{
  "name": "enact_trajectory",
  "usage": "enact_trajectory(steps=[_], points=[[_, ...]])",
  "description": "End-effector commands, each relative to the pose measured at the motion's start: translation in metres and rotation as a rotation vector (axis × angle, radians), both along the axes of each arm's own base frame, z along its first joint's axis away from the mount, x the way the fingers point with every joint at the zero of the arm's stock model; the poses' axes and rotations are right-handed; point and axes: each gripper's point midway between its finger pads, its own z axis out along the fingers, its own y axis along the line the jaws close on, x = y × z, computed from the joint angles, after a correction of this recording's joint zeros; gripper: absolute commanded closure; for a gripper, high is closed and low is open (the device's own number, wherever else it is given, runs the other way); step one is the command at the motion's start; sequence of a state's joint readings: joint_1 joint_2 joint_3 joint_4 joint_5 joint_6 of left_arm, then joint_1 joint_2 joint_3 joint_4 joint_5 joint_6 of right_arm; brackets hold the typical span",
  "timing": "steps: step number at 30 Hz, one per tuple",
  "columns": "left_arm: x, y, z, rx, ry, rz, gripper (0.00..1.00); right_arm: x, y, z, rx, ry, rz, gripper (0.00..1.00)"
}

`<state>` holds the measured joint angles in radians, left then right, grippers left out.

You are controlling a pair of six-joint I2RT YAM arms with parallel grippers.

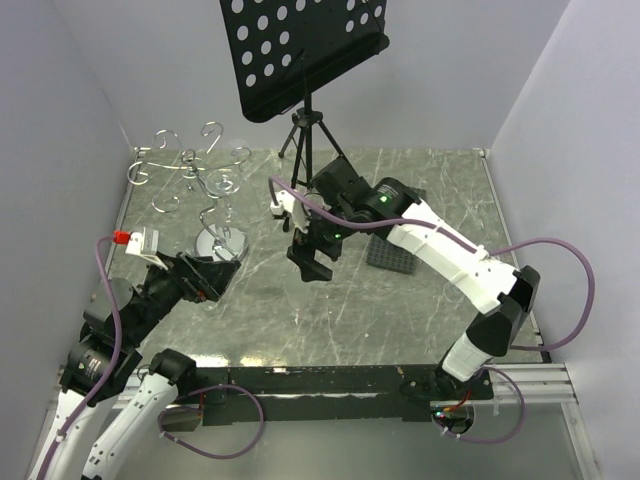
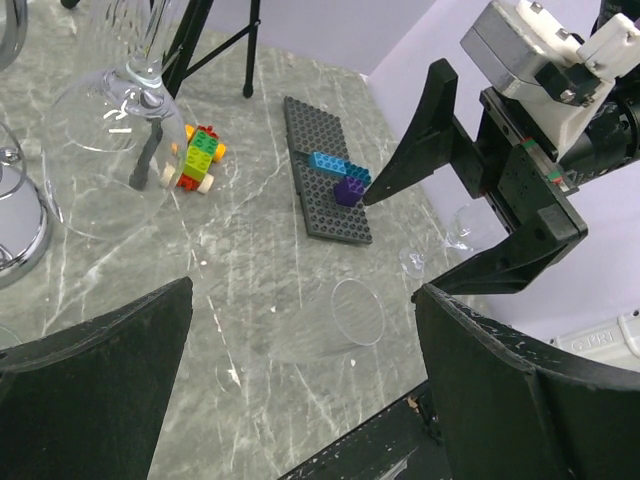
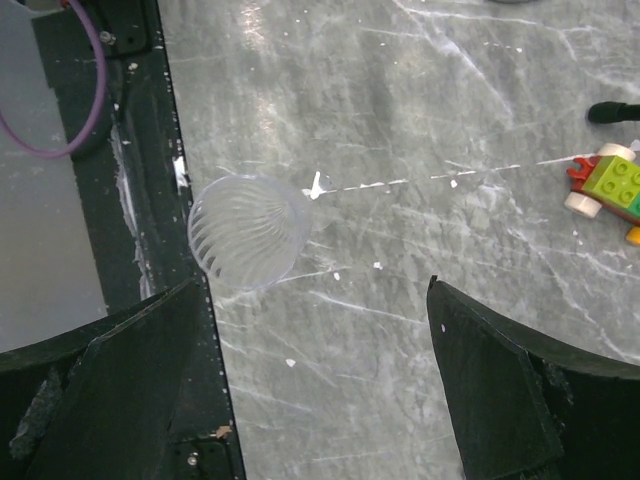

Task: Place the wine glass upside down on the wine glass rack
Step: Pick up the wine glass at the center of the board.

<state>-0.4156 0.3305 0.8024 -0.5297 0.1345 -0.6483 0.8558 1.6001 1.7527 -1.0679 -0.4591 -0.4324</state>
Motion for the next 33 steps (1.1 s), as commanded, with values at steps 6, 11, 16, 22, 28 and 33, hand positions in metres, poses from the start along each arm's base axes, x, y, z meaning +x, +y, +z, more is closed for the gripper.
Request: enact_trajectory(steps=[6, 11, 16, 22, 28, 33], points=[[0.002, 0.005, -0.011, 0.022, 0.016, 0.028, 0.03, 0.006, 0.008, 0.01, -0.02, -0.067, 0.004, 0.0], [0.003, 0.004, -0.015, 0.024, 0.024, 0.026, 0.03, 0.008, 0.013, 0.002, -0.046, -0.056, 0.002, 0.03], [0.0, 0.005, -0.014, 0.029, 0.022, 0.024, 0.03, -0.002, 0.013, -0.006, -0.078, -0.064, 0.062, 0.12], [0.0, 0.005, -0.013, 0.029, 0.017, 0.023, 0.03, -0.009, 0.014, -0.024, -0.131, -0.068, 0.093, 0.23], [-0.001, 0.005, -0.013, 0.027, 0.018, 0.02, 0.04, -0.002, 0.02, -0.031, -0.159, -0.064, 0.081, 0.4], [-0.004, 0.007, -0.011, 0.029, 0.01, 0.024, 0.03, 0.003, 0.02, -0.035, -0.177, -0.072, 0.068, 0.48]])
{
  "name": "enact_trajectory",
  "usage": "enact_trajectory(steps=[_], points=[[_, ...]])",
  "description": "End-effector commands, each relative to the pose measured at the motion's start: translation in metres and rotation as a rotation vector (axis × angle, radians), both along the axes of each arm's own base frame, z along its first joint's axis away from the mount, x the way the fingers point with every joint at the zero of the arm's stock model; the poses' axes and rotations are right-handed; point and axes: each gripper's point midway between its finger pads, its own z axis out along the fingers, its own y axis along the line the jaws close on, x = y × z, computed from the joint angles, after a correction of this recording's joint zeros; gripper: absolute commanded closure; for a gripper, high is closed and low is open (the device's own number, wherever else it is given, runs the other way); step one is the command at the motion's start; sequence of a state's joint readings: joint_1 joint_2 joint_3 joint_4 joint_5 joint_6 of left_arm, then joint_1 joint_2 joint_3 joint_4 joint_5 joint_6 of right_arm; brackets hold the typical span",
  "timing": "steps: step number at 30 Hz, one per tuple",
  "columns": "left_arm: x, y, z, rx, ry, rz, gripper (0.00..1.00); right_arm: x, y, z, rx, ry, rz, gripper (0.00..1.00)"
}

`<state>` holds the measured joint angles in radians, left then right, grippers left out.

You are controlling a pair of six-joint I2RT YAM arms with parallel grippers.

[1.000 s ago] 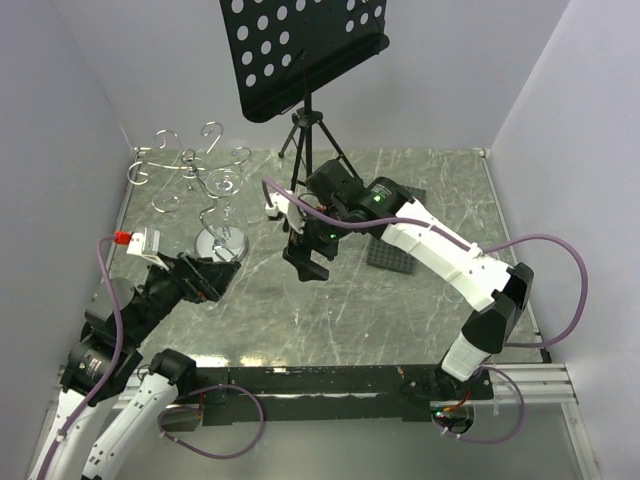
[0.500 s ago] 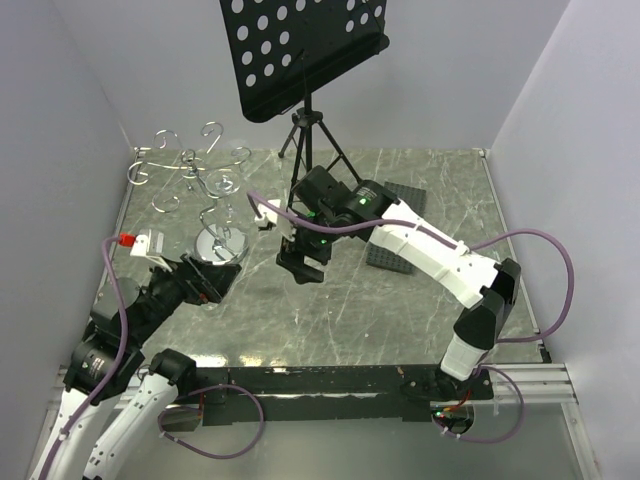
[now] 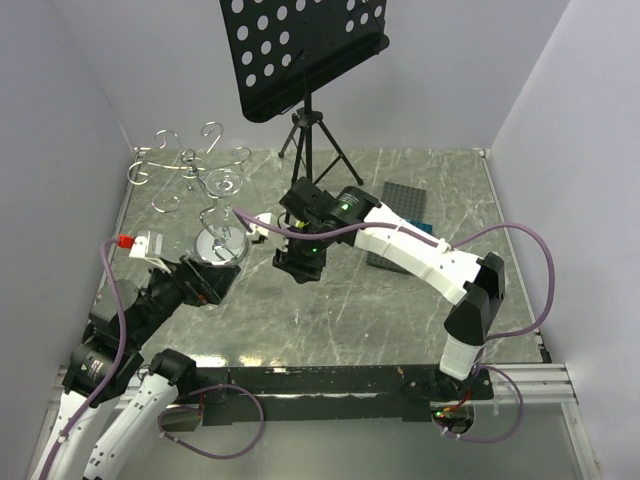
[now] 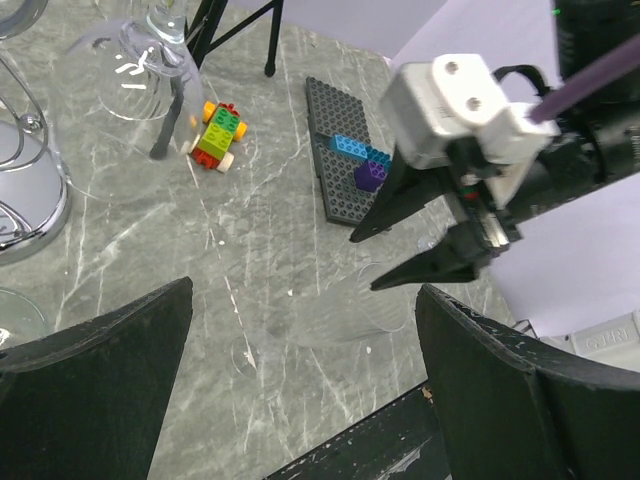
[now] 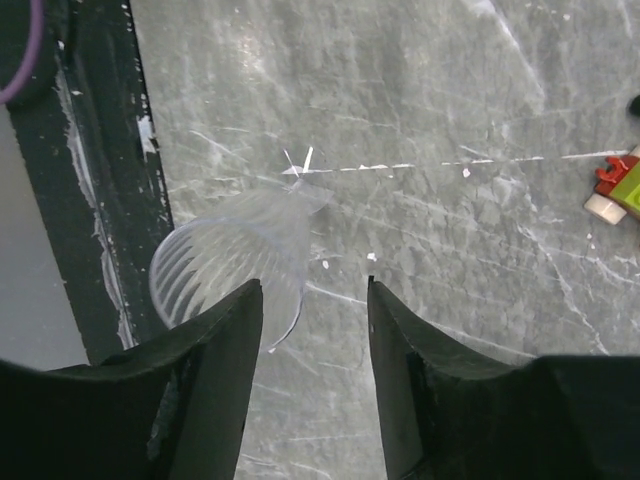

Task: Place the wine glass upside down on the wine glass rack
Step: Pick up the wine glass at the center of the board.

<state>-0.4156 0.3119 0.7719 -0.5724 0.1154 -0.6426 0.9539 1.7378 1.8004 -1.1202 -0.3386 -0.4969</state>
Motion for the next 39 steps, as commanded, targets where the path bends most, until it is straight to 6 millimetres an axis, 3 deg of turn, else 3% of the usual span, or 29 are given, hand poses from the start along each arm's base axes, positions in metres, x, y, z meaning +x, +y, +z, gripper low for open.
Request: enact_trajectory(steps=[1, 5, 15, 33, 39], points=[[-0.003, 0.004, 0.009, 0.002, -0.035, 0.006, 0.03, 0.008, 0.002, 0.008, -0.003, -0.042, -0.013, 0.5], [-0.003, 0.002, 0.008, 0.0, -0.034, -0.001, 0.03, 0.006, 0.002, 0.002, -0.012, -0.028, -0.008, 0.59], [-0.006, 0.001, 0.012, -0.011, -0.044, -0.01, 0.03, 0.003, 0.001, 0.005, -0.016, -0.033, 0.013, 1.0], [-0.023, -0.026, 0.044, -0.132, -0.117, -0.185, 0.03, -0.016, -0.027, 0.047, 0.087, -0.049, 0.09, 1.0], [-0.042, -0.045, 0.074, -0.226, -0.197, -0.344, 0.03, -0.019, -0.05, 0.076, 0.21, -0.022, 0.067, 1.0]])
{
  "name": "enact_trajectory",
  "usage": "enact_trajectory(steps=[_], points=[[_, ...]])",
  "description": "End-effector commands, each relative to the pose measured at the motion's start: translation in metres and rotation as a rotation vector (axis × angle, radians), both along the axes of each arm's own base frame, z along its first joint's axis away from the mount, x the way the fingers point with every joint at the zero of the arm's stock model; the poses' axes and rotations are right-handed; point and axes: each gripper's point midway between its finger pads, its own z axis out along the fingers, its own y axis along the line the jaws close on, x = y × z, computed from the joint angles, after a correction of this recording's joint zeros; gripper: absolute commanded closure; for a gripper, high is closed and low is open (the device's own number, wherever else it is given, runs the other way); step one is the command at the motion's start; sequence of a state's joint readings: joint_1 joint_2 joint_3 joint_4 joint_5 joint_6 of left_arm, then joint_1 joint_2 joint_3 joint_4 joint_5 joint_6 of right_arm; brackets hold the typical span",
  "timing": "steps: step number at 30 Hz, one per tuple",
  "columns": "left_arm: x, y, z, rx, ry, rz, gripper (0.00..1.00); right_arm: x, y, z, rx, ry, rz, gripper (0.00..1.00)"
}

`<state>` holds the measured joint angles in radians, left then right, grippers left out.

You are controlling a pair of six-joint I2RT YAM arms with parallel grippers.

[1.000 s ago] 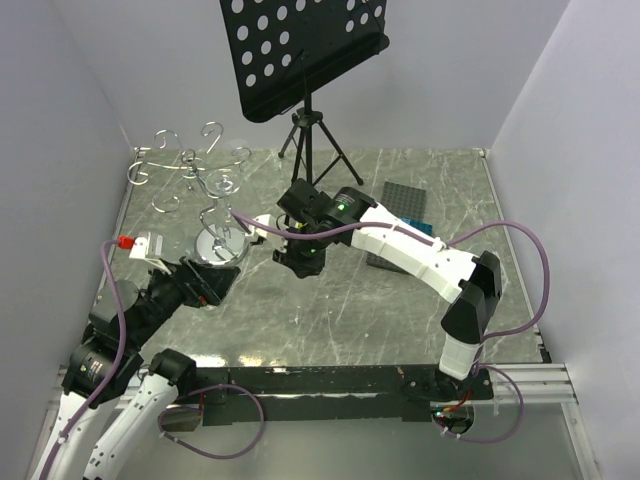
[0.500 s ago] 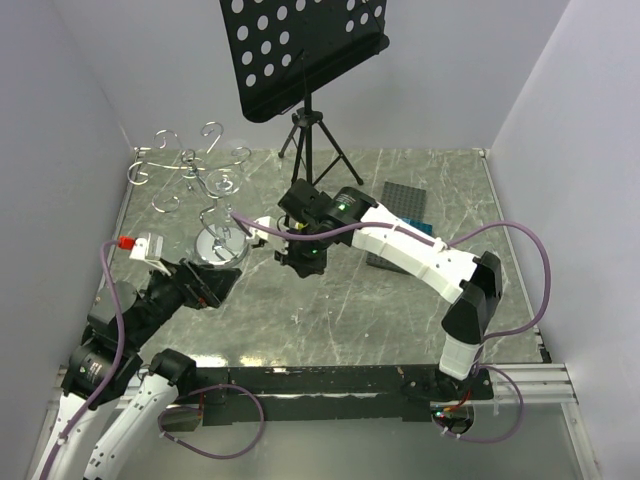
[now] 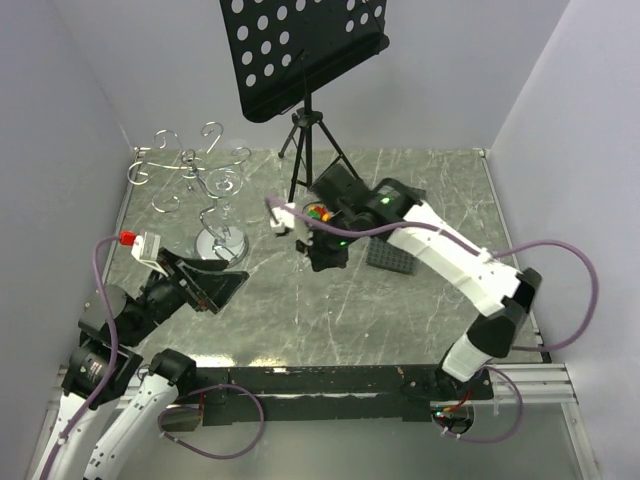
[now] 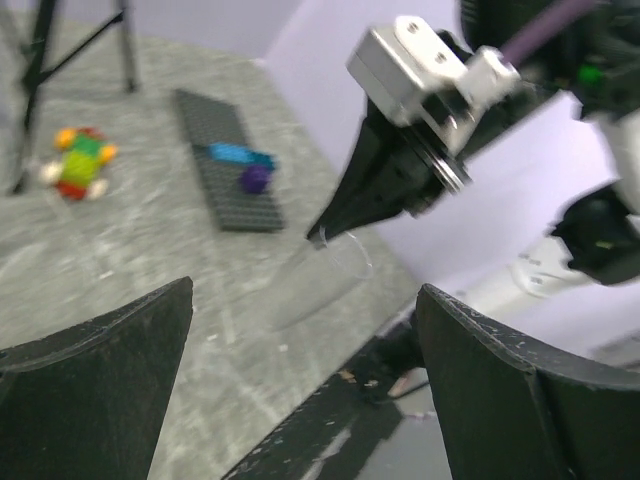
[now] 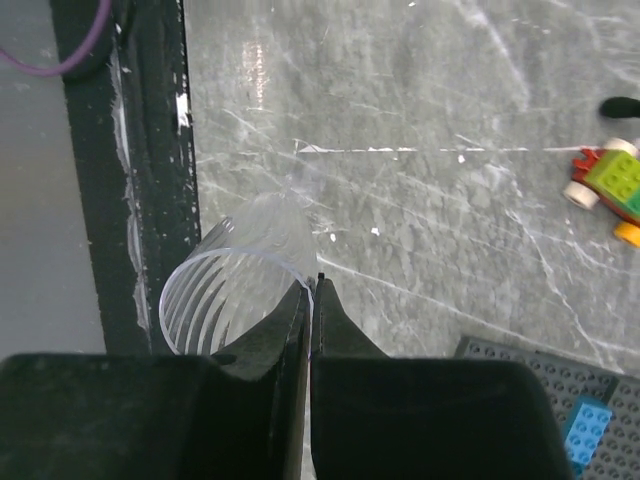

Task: Place the wine glass upside down on the wine glass rack
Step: Pick up the wine glass at the center of the board, then turn the wine glass upside down at the wine rack.

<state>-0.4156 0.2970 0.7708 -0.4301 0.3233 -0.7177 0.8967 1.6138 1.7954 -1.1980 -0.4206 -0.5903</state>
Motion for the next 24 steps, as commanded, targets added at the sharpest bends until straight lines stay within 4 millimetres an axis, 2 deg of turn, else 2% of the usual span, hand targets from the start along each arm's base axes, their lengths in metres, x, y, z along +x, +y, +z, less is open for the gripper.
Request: enact_trajectory(steps=[1, 6, 9, 15, 17, 20, 24], points=[[-0.02, -0.018, 0.039, -0.114, -0.116, -0.157, 0.04, -0.011, -0.024, 0.046, 0.174, 0.019, 0.005, 1.0], [-0.02, -0.023, 0.05, -0.157, -0.123, -0.186, 0.04, -0.009, -0.055, 0.082, 0.374, 0.062, -0.056, 1.0], [-0.017, -0.028, 0.052, -0.162, -0.104, -0.208, 0.03, -0.009, -0.075, 0.091, 0.457, 0.059, -0.108, 1.0], [-0.012, -0.037, 0.059, -0.169, -0.071, -0.255, 0.03, 0.01, -0.115, 0.092, 0.57, 0.012, -0.276, 1.0], [-0.009, -0.04, 0.06, -0.162, -0.048, -0.266, 0.03, 0.011, -0.125, 0.095, 0.615, 0.002, -0.307, 1.0], [-0.002, -0.047, 0.059, -0.146, 0.007, -0.29, 0.04, 0.011, -0.134, 0.101, 0.668, -0.025, -0.335, 1.0], [0.001, -0.053, 0.069, -0.117, 0.03, -0.322, 0.04, 0.013, -0.142, 0.099, 0.706, -0.039, -0.361, 1.0]])
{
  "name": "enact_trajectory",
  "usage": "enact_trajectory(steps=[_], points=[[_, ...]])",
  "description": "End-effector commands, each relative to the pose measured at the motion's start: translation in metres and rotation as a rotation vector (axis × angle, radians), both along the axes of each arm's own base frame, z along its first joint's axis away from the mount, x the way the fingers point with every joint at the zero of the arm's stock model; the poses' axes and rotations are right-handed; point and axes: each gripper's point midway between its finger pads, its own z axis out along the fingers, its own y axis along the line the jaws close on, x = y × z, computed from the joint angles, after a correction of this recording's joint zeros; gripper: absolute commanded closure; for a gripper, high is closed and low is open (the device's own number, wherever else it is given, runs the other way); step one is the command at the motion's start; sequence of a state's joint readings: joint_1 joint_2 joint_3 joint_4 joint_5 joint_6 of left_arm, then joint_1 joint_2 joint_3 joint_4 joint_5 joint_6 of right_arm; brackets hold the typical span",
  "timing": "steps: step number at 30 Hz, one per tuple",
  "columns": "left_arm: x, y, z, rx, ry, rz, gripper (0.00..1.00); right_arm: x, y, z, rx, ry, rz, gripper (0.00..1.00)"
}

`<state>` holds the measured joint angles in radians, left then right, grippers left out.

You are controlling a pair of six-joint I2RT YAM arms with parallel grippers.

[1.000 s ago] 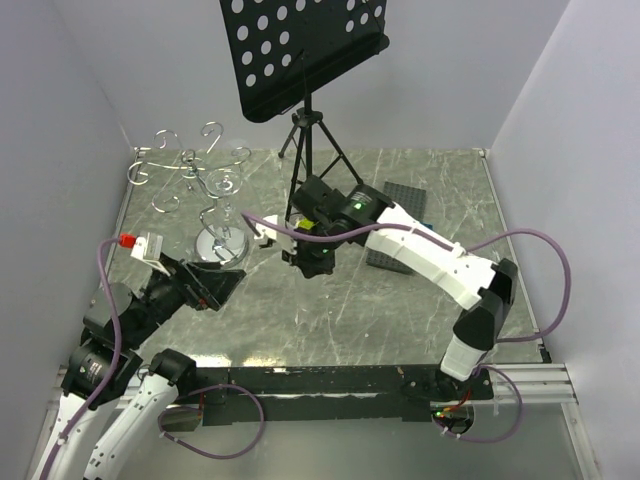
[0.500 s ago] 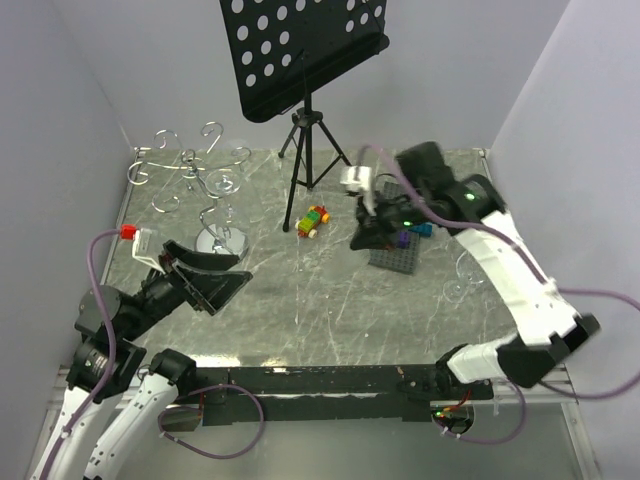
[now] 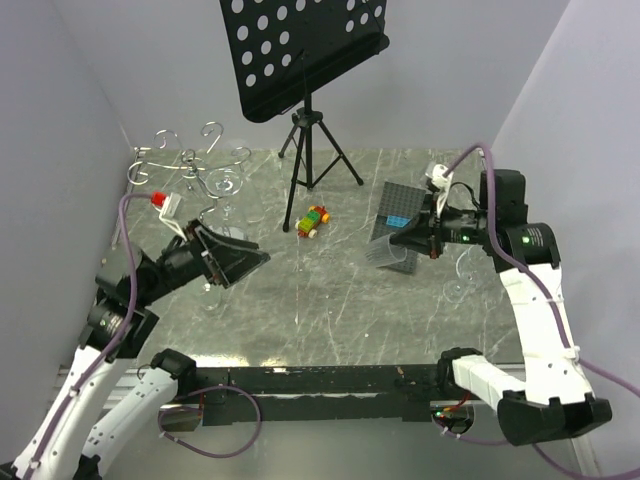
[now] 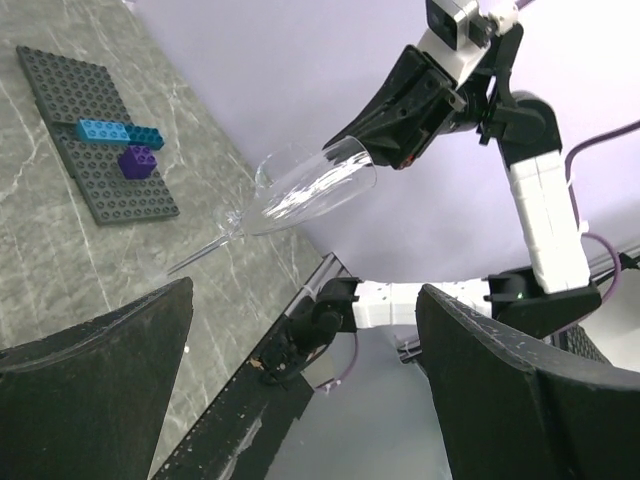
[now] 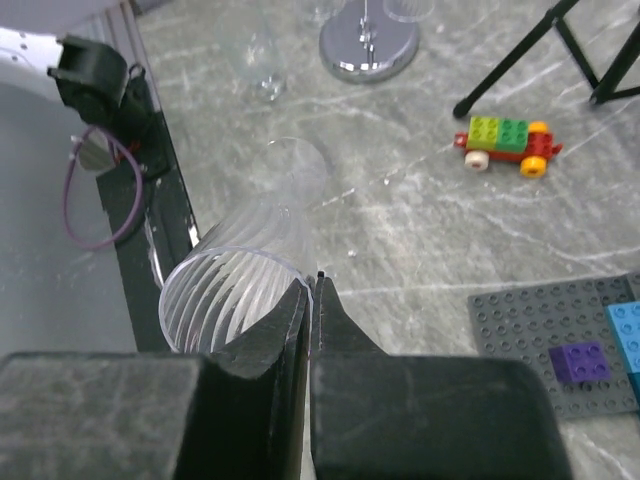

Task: Place the wine glass upside down on the wine glass rack
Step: Turn the wine glass upside down at the wine rack.

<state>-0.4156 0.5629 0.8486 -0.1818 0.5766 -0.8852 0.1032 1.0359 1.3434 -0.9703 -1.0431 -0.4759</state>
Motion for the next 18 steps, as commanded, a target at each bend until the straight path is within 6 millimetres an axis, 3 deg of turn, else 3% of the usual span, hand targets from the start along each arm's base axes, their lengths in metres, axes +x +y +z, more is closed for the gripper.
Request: enact_trajectory(steps=[1, 11, 18], points=[[-0.008, -0.004, 0.03, -0.001, -0.041, -0.052, 0.04, -0.003, 0.002, 0.021, 0.1, -0.094, 0.038, 1.0], [0.007, -0.032, 0.025, 0.096, 0.019, -0.03, 0.04, 0.016, -0.026, 0.004, 0.235, -0.033, -0.015, 1.0], [0.013, -0.079, 0.012, 0.202, 0.032, -0.033, 0.03, 0.015, -0.039, -0.008, 0.272, -0.043, -0.055, 1.0]])
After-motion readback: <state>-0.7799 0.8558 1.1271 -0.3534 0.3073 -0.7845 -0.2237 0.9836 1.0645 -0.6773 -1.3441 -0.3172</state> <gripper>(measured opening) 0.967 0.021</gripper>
